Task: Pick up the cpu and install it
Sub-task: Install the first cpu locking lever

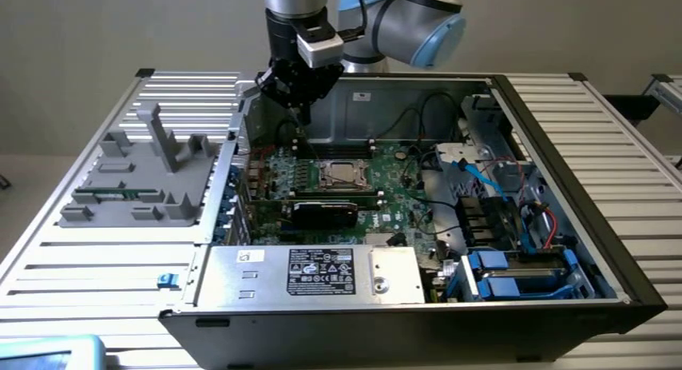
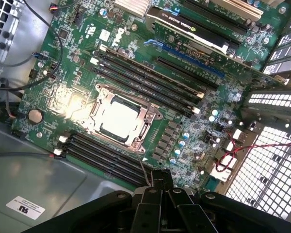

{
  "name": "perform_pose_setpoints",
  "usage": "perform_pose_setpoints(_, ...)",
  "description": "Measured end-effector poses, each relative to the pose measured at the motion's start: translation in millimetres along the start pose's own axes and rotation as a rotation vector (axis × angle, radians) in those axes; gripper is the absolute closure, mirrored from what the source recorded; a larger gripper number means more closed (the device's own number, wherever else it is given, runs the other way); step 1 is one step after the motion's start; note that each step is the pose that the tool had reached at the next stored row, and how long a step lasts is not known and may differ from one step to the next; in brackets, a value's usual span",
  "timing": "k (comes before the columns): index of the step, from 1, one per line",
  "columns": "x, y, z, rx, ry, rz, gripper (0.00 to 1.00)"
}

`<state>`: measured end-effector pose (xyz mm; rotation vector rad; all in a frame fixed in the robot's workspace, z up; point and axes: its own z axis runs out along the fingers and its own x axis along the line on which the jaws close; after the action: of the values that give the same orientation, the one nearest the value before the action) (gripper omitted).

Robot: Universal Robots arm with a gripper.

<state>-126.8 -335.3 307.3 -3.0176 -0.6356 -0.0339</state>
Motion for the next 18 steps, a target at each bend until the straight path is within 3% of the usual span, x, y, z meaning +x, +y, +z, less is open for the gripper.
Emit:
perform_pose_setpoints(4,-0.3,-0.2,0.7,0.0013,0.0014,0.041,0.89)
perform_pose_setpoints(6,-0.4,-0.2,1.0,0.0047,-0.0070,0.054,0.89)
perform_pose_setpoints(10,-1.1,0.1,1.4,0.0185,-0.0267,0.071,0.89)
perform_pose_setpoints(15,-2.3,2.3,4.7,0.0311,-0.0288,0.092,0.89)
perform_pose_setpoints(18,-3.0,3.0,5.7,0.0383,-0.0346,0.105,0.89)
